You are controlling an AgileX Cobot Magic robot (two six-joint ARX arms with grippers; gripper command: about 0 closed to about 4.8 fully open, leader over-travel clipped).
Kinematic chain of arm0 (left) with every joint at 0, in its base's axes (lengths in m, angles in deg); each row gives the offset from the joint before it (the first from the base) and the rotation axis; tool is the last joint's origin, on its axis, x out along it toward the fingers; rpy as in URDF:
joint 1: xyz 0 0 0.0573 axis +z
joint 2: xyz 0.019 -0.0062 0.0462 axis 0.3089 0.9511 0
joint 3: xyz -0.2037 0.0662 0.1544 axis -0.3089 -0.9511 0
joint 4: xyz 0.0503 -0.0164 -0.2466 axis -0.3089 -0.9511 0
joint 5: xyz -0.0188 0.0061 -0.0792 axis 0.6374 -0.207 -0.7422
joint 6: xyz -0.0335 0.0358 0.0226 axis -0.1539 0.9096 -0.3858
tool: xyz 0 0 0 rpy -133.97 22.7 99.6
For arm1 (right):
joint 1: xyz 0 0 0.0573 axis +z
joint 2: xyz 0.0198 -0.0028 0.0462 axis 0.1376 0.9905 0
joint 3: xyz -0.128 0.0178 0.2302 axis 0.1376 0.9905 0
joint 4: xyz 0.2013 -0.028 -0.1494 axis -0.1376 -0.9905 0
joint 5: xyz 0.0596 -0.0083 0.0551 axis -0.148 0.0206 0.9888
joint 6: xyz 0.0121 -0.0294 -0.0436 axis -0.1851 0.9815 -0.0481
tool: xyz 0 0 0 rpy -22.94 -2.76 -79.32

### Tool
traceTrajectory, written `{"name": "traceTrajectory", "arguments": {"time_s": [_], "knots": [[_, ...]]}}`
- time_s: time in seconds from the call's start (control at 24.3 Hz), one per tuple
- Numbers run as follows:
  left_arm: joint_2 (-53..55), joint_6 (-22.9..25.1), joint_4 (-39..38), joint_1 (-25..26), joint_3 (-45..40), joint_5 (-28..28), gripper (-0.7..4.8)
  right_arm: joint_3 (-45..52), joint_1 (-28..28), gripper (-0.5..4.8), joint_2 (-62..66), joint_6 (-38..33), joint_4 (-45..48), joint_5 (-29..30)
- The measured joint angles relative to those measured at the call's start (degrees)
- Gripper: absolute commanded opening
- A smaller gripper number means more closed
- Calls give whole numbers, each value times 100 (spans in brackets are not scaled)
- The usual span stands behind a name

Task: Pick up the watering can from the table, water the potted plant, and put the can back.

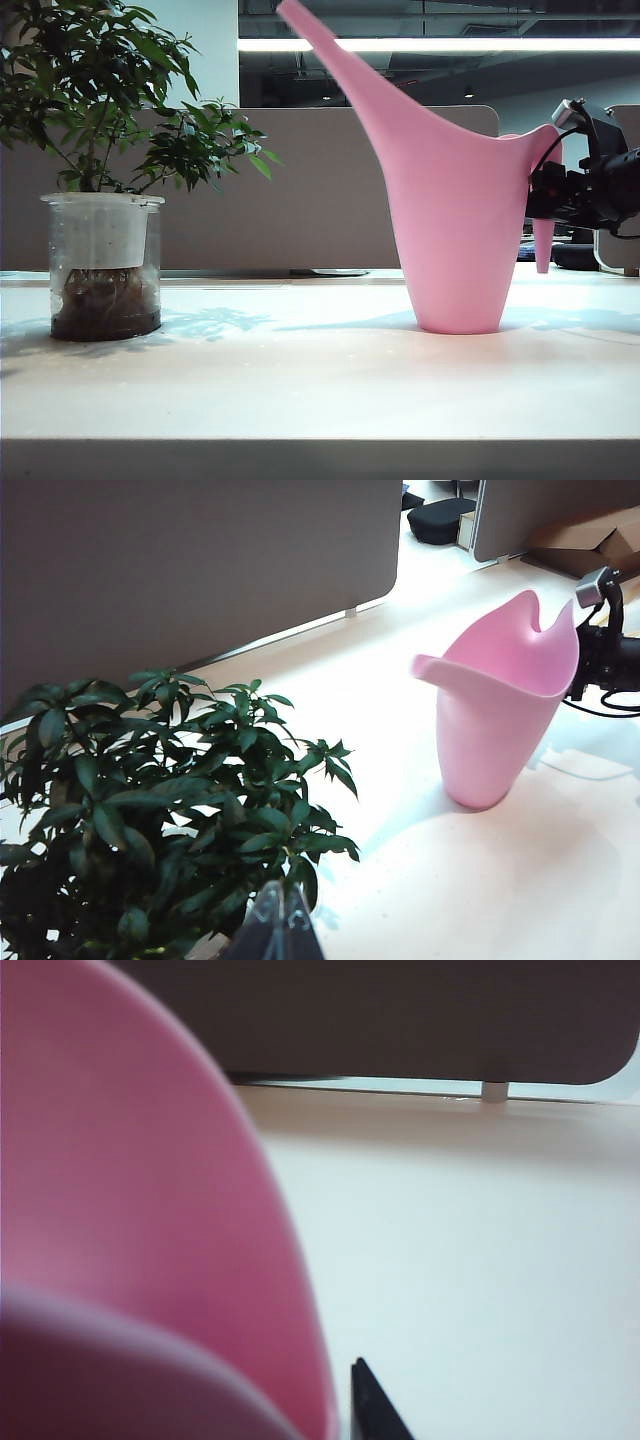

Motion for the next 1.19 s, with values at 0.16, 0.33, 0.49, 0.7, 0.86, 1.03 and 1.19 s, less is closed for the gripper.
{"name": "traceTrajectory", "arguments": {"time_s": [0.16, 0.33, 0.49, 0.7, 0.86, 1.03, 1.19], "knots": [[2, 0, -13, 2, 0, 0, -4, 2, -17, 121, -2, 24, 173, -44], [2, -2, -31, 0, 0, 0, -4, 4, -15, 112, -216, -197, 299, -50], [2, -2, -33, 0, 0, 2, -4, 2, 9, 112, -673, -214, 479, -319], [2, -4, -33, 0, 0, -20, -4, 2, 63, 117, -1460, -181, 398, -1333], [-2, -9, -33, 0, 0, -76, -4, -505, 369, 117, -2092, 170, -796, -2096], [-2, -9, -33, 0, 0, -76, -4, -1211, 920, 117, -2271, 1088, -2144, -2310], [-4, -9, -57, 0, 0, -76, -4, -1799, 1537, 117, -2284, 1969, -2948, -3239]]}}
